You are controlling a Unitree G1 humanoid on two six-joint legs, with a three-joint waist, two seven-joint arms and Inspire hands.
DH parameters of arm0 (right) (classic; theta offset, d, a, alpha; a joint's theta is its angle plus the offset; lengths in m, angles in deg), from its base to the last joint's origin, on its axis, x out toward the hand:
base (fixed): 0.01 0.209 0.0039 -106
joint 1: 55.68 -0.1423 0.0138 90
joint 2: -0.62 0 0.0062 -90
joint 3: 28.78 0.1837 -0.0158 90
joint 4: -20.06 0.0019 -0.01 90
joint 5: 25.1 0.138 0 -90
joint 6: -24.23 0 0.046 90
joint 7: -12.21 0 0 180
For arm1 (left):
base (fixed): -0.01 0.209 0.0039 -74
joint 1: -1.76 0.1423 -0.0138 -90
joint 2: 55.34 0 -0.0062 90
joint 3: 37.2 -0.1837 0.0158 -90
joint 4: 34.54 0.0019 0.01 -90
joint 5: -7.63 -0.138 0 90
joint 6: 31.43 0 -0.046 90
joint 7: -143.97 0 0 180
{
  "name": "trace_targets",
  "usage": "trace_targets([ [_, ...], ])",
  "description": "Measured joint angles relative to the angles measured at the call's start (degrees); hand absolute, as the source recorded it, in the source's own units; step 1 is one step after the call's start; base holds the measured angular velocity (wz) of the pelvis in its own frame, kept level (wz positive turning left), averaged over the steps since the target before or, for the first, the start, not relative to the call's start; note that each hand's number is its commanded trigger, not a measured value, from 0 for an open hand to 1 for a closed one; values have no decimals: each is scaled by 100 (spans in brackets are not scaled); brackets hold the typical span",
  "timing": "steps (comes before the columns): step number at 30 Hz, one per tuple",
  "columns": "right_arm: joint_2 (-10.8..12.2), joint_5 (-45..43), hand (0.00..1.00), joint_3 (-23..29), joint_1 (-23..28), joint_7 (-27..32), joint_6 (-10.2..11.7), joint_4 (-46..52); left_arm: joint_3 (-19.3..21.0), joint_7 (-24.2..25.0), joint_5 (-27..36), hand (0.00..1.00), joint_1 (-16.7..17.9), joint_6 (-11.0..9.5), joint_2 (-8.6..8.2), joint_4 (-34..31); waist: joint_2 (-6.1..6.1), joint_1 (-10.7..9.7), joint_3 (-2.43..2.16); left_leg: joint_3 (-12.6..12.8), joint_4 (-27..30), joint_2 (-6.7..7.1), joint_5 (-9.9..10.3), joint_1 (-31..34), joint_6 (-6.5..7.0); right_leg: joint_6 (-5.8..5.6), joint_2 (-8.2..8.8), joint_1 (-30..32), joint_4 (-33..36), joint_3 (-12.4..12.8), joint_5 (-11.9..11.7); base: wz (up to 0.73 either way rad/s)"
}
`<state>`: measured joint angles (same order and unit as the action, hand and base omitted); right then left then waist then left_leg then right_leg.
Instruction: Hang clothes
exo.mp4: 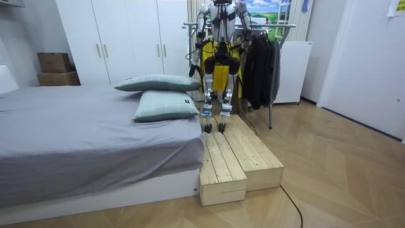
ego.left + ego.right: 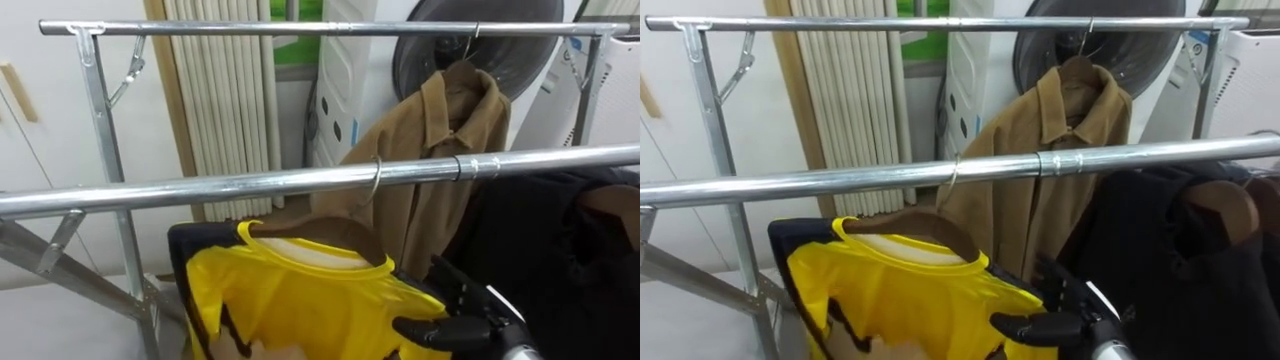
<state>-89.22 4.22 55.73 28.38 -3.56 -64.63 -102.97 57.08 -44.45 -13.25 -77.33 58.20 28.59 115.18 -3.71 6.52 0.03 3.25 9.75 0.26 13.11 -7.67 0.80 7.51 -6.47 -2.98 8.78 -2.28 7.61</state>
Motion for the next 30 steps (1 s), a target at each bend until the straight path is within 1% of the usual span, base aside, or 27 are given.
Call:
trace_targets([
  [6,0,3,0,0,30,-58,0,1,0,0,1,0,15,-1,0,1,2,10,-6,1,5,-3,0,0,0,7,-4,-1,0,0,-5,0],
  [11,-1,8,0,0,36,-53,0,5,1,-10,-4,0,70,-1,0,4,10,6,-21,0,-7,-8,0,-8,0,15,-9,-19,6,-1,-10,0],
  [17,-1,85,0,4,89,3,0,30,1,-7,-3,0,128,6,0,7,21,-24,-19,-1,-21,-21,0,-94,-1,18,-11,-116,5,-32,-11,2],
  [21,-1,129,0,32,126,18,0,78,6,0,-2,0,131,14,-3,7,24,-131,-14,18,-33,-30,5,-98,-8,18,-11,-165,-3,-100,-11,9],
  [23,-1,225,0,44,166,17,0,79,5,4,-2,0,147,19,-27,6,35,-153,-9,146,-30,-40,7,-103,-9,18,-12,-169,-8,-93,-11,0],
  [25,-1,242,0,59,166,20,0,80,5,9,-1,0,148,22,-28,2,43,-180,-2,151,-30,-40,7,-95,-9,18,-11,-155,-18,-80,-9,-2],
  [26,-1,241,0,70,169,21,0,80,5,9,-1,0,153,23,-30,-10,45,-193,-9,151,-25,-36,7,-72,-9,28,-11,-110,-20,-58,2,-7],
  [28,-1,242,0,83,170,24,0,82,5,8,-1,0,147,22,-30,-16,51,-215,-6,157,-22,-36,7,-33,-9,30,-12,-80,-18,-52,5,-3],
  [30,-1,239,0,111,208,26,0,83,5,7,-2,0,164,22,-31,-28,66,-279,-22,154,-13,-37,6,-7,-9,30,-16,-39,-13,-52,4,0],
])
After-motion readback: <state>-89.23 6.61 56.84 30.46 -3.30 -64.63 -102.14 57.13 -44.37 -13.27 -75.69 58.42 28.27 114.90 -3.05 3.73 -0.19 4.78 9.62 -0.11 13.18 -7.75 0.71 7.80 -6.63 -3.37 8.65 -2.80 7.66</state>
